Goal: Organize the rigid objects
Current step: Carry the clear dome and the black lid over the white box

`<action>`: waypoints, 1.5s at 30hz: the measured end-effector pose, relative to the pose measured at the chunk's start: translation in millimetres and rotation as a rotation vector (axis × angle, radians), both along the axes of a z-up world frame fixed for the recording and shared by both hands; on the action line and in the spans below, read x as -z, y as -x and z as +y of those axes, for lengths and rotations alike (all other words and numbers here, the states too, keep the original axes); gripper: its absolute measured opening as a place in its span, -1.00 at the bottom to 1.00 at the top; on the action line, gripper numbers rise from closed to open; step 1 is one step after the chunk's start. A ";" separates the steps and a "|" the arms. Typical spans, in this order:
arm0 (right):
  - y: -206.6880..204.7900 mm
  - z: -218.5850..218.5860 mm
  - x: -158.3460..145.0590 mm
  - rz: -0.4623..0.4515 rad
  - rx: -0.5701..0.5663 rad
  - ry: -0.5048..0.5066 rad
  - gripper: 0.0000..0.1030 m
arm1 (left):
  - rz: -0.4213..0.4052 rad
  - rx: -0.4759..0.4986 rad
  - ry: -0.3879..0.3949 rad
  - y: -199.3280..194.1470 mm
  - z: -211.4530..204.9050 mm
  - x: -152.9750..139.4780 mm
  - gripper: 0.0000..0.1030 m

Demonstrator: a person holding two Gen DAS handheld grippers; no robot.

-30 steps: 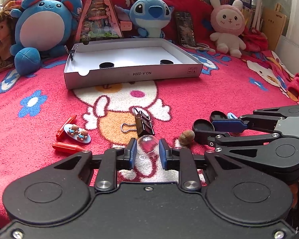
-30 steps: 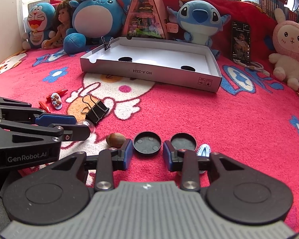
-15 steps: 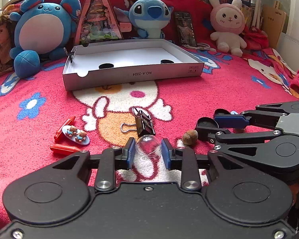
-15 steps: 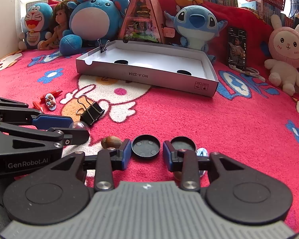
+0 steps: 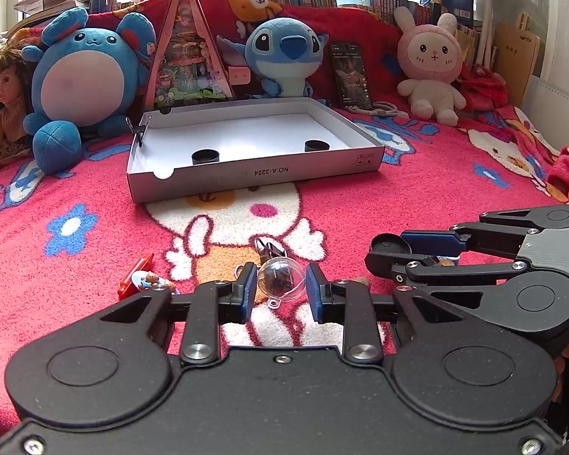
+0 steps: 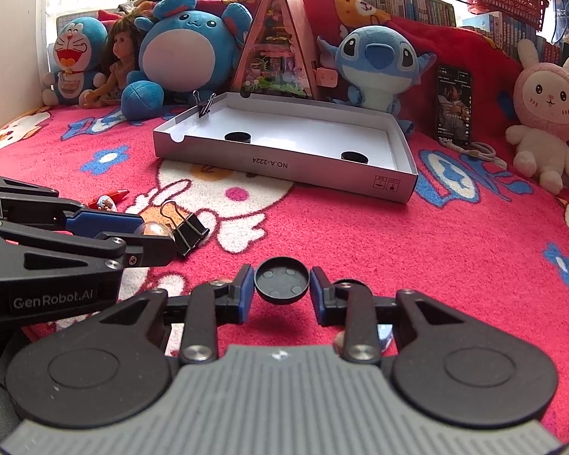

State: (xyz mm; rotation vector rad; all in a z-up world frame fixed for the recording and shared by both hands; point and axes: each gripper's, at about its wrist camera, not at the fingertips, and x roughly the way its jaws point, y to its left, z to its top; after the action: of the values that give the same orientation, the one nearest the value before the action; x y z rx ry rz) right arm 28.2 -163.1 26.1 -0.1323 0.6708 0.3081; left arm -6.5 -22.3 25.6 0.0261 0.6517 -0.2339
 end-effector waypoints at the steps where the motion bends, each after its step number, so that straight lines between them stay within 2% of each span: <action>1: -3.5 -1.6 -3.3 0.004 0.004 -0.012 -0.28 | -0.004 -0.004 0.005 -3.6 2.5 -3.6 -0.48; 9: -38.4 -13.7 -24.3 0.017 0.059 -0.071 -0.28 | -0.014 -0.041 0.036 -45.9 21.8 -27.5 -0.48; 24: -111.0 -23.3 -33.7 0.057 0.121 -0.132 -0.28 | 0.008 -0.055 0.053 -109.1 23.4 -36.9 -0.48; 32: -171.8 -33.0 -40.0 0.175 0.151 -0.154 -0.28 | 0.108 -0.086 0.088 -171.0 31.5 -43.0 -0.48; 35: -200.0 -33.5 -36.7 0.232 0.154 -0.154 -0.28 | 0.129 -0.101 0.051 -193.1 31.1 -43.7 -0.48; 45: -237.5 -20.3 -15.5 0.289 0.176 -0.083 -0.28 | 0.242 -0.155 0.064 -246.7 39.9 -21.6 -0.48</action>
State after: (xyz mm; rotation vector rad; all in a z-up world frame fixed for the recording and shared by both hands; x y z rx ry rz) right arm 265.6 -183.4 41.6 0.0525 0.9484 0.1864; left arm 240.2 17.6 47.2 -0.1153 0.8828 -0.1080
